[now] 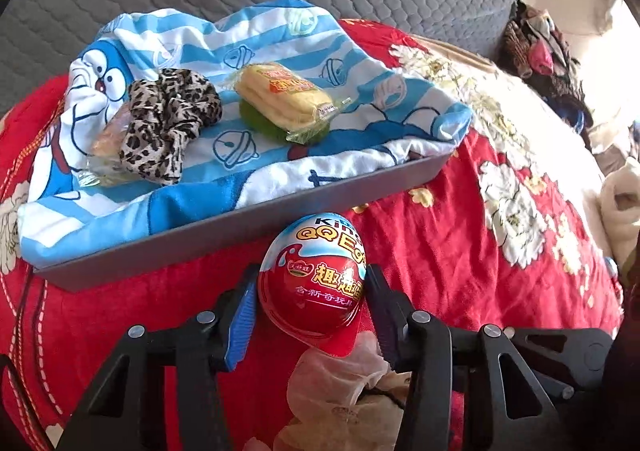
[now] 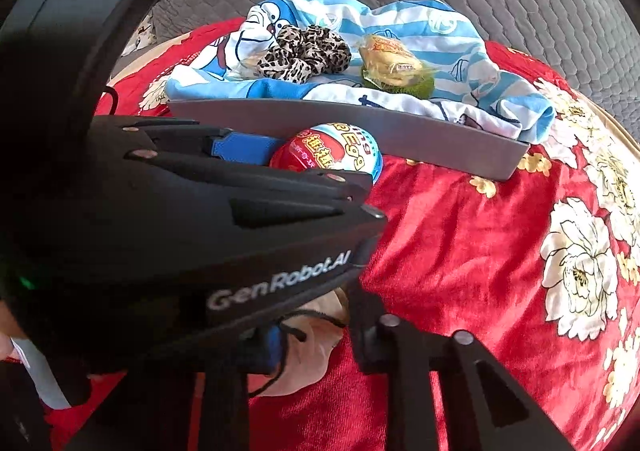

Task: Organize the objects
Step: 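Close the left tool on the red egg while the right tool grips the pink sheer scrunchie, then lift the red egg with the left tool while the right tool lifts the pink scrunchie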

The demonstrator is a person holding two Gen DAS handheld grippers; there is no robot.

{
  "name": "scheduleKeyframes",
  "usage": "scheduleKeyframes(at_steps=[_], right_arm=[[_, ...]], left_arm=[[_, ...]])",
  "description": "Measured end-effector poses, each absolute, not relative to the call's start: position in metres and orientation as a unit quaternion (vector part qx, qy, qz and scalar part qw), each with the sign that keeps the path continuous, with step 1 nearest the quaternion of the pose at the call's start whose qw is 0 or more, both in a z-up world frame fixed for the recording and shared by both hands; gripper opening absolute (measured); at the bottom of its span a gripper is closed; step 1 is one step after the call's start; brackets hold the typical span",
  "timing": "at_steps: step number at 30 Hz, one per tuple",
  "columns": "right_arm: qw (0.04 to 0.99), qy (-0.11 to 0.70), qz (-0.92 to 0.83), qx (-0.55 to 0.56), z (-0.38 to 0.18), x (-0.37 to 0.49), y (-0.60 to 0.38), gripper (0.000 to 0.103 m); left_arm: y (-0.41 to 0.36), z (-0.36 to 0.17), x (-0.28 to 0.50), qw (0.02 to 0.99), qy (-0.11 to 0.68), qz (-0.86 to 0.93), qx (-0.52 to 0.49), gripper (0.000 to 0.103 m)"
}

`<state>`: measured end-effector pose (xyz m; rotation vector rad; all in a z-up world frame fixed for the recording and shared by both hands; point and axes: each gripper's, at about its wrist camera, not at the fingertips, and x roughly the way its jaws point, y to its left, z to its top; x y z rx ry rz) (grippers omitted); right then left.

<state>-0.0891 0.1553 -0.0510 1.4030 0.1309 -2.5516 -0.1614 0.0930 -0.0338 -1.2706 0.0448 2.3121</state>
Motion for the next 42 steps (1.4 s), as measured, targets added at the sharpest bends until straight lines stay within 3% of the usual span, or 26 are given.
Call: scheduleKeyframes(at_steps=[5,42], right_arm=[[0.127,0.051,-0.866,0.481,-0.048,-0.085,0.151,0.015],[0.071,0.007,-0.907,0.414,0.035,-0.073,0.194,0.015]], left_arm=[[0.089,-0.029,-0.158,0.248,0.015,0.853,-0.458,0.053],[0.042,0.051,-0.122,0.158,0.002,0.903,-0.399,0.053]])
